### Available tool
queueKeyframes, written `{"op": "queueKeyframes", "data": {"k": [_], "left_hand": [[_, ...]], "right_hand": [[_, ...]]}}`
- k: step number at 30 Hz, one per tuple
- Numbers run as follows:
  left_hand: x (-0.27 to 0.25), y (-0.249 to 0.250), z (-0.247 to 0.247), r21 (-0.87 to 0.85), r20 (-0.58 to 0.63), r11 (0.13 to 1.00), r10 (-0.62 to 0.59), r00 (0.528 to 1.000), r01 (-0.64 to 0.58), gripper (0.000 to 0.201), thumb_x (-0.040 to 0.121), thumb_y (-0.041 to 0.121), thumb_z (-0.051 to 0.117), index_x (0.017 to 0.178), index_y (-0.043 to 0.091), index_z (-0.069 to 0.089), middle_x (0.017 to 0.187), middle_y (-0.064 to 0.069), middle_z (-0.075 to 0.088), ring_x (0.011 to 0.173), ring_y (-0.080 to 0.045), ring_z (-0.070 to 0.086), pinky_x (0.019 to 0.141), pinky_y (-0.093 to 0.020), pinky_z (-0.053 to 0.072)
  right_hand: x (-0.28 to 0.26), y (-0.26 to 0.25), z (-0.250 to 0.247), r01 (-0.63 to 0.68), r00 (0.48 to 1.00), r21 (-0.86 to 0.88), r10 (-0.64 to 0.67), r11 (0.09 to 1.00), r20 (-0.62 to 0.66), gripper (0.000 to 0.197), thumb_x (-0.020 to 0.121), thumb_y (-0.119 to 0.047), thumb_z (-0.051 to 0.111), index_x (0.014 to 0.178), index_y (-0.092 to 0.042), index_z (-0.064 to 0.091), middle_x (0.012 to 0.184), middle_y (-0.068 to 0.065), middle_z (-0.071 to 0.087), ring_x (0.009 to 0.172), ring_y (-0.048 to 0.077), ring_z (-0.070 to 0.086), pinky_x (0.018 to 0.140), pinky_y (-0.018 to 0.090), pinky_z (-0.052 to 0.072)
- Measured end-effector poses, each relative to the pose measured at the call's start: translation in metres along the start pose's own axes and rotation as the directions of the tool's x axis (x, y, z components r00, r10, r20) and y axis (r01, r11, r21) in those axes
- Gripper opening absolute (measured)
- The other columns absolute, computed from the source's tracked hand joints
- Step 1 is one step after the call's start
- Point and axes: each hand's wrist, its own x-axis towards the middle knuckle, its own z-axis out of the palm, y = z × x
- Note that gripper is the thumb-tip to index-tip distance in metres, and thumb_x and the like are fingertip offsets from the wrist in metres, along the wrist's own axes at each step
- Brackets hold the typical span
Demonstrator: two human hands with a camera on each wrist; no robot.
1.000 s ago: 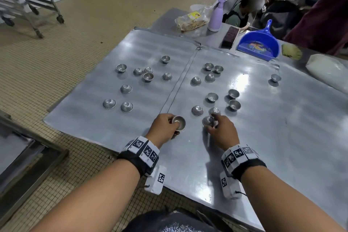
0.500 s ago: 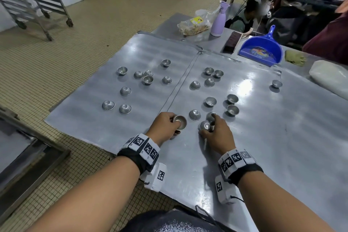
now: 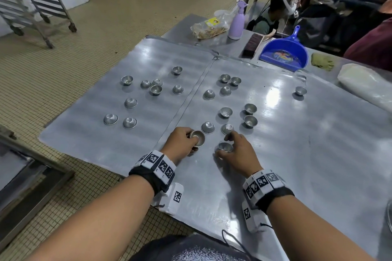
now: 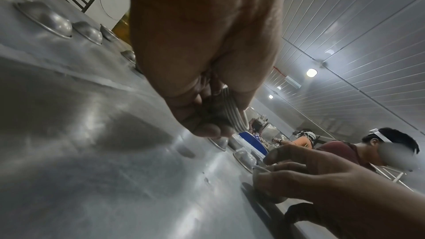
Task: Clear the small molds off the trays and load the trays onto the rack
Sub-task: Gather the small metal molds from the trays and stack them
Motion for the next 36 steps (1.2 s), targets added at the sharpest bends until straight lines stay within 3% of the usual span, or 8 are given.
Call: {"op": "queueKeyframes", "data": {"k": [5, 11, 17, 22, 24, 29, 33, 36], "left_hand": [[-0.001, 0.0, 0.003, -0.018, 0.014, 1.0, -0.006, 1.0, 0.006, 0.013, 0.084, 0.001, 0.057, 0.088, 0.0, 0.07, 0.067, -0.013, 0.065, 0.05, -0.02, 0.062, 0.05, -0.026, 0.045], [-0.001, 0.011, 0.005, 0.003, 0.028, 1.0, 0.02, 0.999, -0.02, 0.014, 0.085, -0.002, 0.053, 0.082, -0.002, 0.066, 0.063, -0.012, 0.061, 0.045, -0.017, 0.058, 0.047, -0.025, 0.042], [-0.001, 0.015, 0.009, 0.005, 0.064, 0.999, 0.032, 0.997, -0.032, 0.018, 0.084, -0.001, 0.053, 0.072, 0.007, 0.063, 0.062, -0.013, 0.059, 0.046, -0.02, 0.057, 0.049, -0.026, 0.042], [0.001, 0.024, 0.011, 0.053, 0.056, 0.997, 0.047, 0.997, -0.05, 0.019, 0.086, -0.003, 0.055, 0.071, 0.006, 0.063, 0.063, -0.009, 0.057, 0.046, -0.015, 0.054, 0.045, -0.02, 0.042], [0.005, 0.025, 0.012, 0.084, 0.05, 0.995, 0.056, 0.997, -0.06, 0.013, 0.086, -0.001, 0.058, 0.076, 0.0, 0.065, 0.067, -0.01, 0.06, 0.055, -0.018, 0.058, 0.047, -0.021, 0.048], [0.012, 0.023, 0.014, 0.117, 0.066, 0.99, 0.072, 0.995, -0.079, 0.017, 0.075, 0.015, 0.063, 0.078, 0.0, 0.068, 0.067, -0.009, 0.065, 0.063, -0.022, 0.067, 0.066, -0.046, 0.061], [0.012, 0.028, 0.019, -0.041, 0.107, 0.999, 0.031, 0.994, -0.026, 0.015, 0.086, 0.012, 0.066, 0.074, 0.005, 0.071, 0.07, -0.01, 0.068, 0.064, -0.021, 0.07, 0.069, -0.039, 0.059], [0.013, 0.033, 0.02, -0.209, 0.107, 0.976, -0.04, 0.994, 0.061, 0.024, 0.092, 0.008, 0.057, 0.072, 0.007, 0.071, 0.073, -0.014, 0.067, 0.071, -0.027, 0.068, 0.074, -0.04, 0.061]], "right_hand": [[0.001, 0.003, -0.002, -0.012, 0.998, 0.016, 0.011, 1.0, 0.054, 0.058, 0.075, -0.035, 0.077, 0.128, -0.026, 0.054, 0.12, 0.001, 0.062, 0.109, 0.019, 0.06, 0.095, 0.035, 0.048], [-0.001, 0.001, -0.006, -0.002, 0.997, -0.091, 0.009, 0.996, 0.08, 0.059, 0.077, -0.034, 0.075, 0.132, -0.023, 0.056, 0.121, 0.004, 0.063, 0.11, 0.023, 0.06, 0.093, 0.033, 0.047], [-0.002, 0.002, -0.008, -0.006, 0.996, -0.17, 0.021, 0.985, 0.087, 0.056, 0.081, -0.034, 0.072, 0.132, -0.017, 0.059, 0.124, 0.006, 0.063, 0.113, 0.024, 0.059, 0.091, 0.029, 0.045], [0.0, 0.002, -0.011, -0.02, 0.998, -0.182, 0.032, 0.983, 0.061, 0.034, 0.08, -0.035, 0.07, 0.107, -0.014, 0.067, 0.104, 0.007, 0.065, 0.098, 0.027, 0.062, 0.08, 0.031, 0.047], [0.0, 0.0, -0.013, -0.025, 0.999, -0.152, 0.032, 0.988, 0.042, 0.035, 0.079, -0.035, 0.071, 0.108, -0.015, 0.067, 0.103, 0.007, 0.064, 0.098, 0.026, 0.062, 0.079, 0.031, 0.046], [0.0, -0.013, -0.018, 0.032, 0.997, 0.006, -0.031, 0.999, -0.065, 0.05, 0.079, -0.039, 0.076, 0.124, -0.019, 0.062, 0.113, 0.003, 0.066, 0.102, 0.02, 0.062, 0.088, 0.035, 0.05], [0.001, -0.03, -0.019, 0.093, 0.99, 0.091, -0.082, 0.992, -0.117, 0.048, 0.082, -0.04, 0.075, 0.124, -0.021, 0.061, 0.108, -0.006, 0.068, 0.096, 0.011, 0.063, 0.083, 0.028, 0.05], [0.004, -0.034, -0.013, 0.118, 0.989, 0.11, -0.107, 0.987, -0.101, 0.051, 0.081, -0.045, 0.073, 0.126, -0.025, 0.058, 0.11, -0.008, 0.07, 0.099, 0.009, 0.064, 0.085, 0.033, 0.053]]}}
